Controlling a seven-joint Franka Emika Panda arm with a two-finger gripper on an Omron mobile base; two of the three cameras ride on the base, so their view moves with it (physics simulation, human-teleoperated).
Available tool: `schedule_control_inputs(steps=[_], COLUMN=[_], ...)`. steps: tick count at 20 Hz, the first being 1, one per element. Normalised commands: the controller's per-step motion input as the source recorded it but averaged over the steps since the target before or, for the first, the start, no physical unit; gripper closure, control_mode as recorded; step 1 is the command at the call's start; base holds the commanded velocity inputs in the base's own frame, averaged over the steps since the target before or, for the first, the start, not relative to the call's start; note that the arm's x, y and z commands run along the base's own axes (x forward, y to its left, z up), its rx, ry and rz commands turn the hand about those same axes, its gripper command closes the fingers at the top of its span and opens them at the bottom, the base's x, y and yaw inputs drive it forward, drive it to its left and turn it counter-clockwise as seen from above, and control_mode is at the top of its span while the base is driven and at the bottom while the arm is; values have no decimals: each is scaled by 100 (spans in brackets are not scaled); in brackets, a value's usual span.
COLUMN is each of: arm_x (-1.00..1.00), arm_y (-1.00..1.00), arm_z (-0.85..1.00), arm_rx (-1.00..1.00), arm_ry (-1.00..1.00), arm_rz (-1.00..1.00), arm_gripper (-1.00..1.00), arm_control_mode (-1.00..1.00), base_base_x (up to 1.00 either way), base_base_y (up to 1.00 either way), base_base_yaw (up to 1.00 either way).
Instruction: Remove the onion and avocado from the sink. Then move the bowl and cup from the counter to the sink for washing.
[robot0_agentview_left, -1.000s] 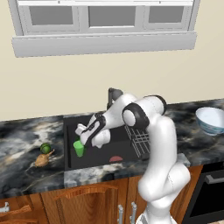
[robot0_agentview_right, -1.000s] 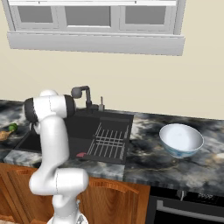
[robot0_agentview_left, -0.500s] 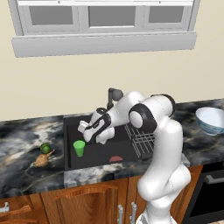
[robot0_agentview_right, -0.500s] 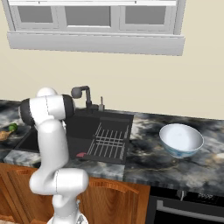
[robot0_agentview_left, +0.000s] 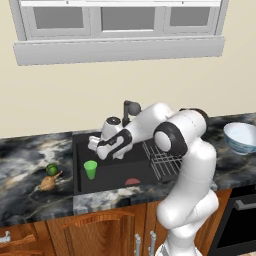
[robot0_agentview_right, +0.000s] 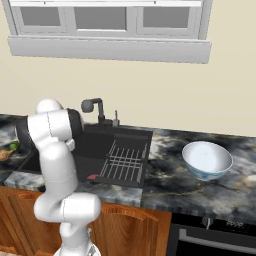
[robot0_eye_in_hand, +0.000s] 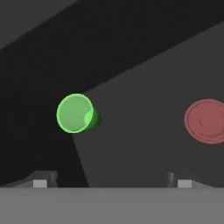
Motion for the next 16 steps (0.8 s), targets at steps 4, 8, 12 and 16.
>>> schedule_control_inputs(steps=[4, 8, 12, 16], arm_x=[-24, -25, -25, -24], arm_y=[-12, -14, -15, -18], arm_z=[28, 23, 13, 14], arm_rx=[-4, -2, -1, 0], arm_ry=[0, 0, 0, 0], arm_rz=[7, 5, 0, 0], arm_gripper=[-100, -100, -100, -100], arm_control_mode=[-100, -100, -100, -100], base_base_x=[0, 0, 0, 0], base_base_y=[0, 0, 0, 0], base_base_yaw=[0, 0, 0, 0])
